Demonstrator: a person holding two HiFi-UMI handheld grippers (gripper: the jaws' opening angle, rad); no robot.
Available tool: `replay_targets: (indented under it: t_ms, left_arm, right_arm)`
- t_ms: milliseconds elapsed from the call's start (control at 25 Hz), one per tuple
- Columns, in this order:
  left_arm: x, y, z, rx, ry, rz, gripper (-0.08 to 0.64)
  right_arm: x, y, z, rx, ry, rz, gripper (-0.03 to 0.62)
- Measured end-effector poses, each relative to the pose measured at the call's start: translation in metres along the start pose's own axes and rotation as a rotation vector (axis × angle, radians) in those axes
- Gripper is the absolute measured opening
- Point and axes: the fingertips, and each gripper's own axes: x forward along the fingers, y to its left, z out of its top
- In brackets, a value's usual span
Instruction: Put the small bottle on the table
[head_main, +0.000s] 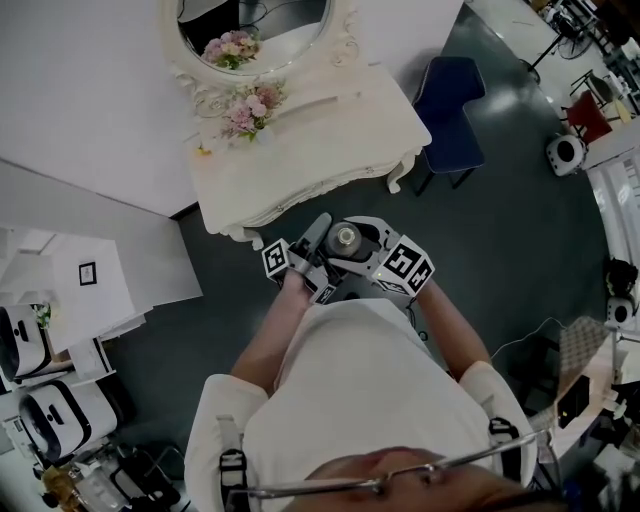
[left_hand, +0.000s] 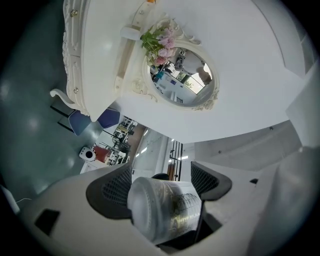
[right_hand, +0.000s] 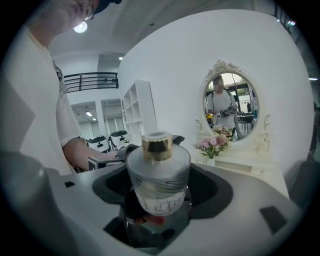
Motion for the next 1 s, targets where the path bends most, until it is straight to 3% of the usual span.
replay_targets:
  t_ms: [480, 1000]
  left_arm:
    - [0.024, -0.028, 0.089, -0.037, 0.071, 0.021, 0.364]
    - [0.023, -0.065, 0.169, -0.043, 0.107, 0.043, 0.364]
  right_arm:
    - [0.072, -0.059, 0.037, 0.026, 0.006, -0.074, 0.342]
    - [0.147, -0.092, 0.074, 0.033, -0.003, -0.112, 0.342]
